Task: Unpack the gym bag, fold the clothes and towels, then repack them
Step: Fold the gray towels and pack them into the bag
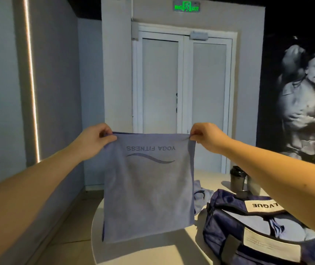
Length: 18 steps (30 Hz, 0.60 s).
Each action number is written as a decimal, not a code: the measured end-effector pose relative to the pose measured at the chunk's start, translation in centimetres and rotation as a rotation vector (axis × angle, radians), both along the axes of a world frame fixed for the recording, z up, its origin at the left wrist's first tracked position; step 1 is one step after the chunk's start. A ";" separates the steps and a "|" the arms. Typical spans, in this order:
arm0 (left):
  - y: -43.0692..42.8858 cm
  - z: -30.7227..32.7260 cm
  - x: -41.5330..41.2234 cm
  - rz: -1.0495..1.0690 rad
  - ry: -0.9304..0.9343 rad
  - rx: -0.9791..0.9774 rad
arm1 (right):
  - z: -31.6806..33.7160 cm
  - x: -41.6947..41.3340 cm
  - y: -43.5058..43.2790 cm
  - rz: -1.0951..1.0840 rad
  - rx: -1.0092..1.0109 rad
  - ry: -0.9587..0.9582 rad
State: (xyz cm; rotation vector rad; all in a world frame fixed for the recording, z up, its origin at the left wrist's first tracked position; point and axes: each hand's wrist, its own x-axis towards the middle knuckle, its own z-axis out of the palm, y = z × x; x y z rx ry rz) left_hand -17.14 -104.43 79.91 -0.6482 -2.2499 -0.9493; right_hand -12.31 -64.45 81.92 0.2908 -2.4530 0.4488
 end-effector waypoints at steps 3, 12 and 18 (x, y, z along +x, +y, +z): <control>-0.3 0.4 0.3 -0.030 -0.057 0.001 | 0.3 0.0 0.2 0.020 -0.050 -0.034; -0.9 -4.8 -4.0 0.012 -0.193 -0.027 | -4.1 -5.1 0.3 -0.034 -0.072 -0.186; -0.1 -5.2 -7.3 0.083 -0.112 -0.117 | -5.7 -8.2 0.2 -0.030 -0.259 -0.145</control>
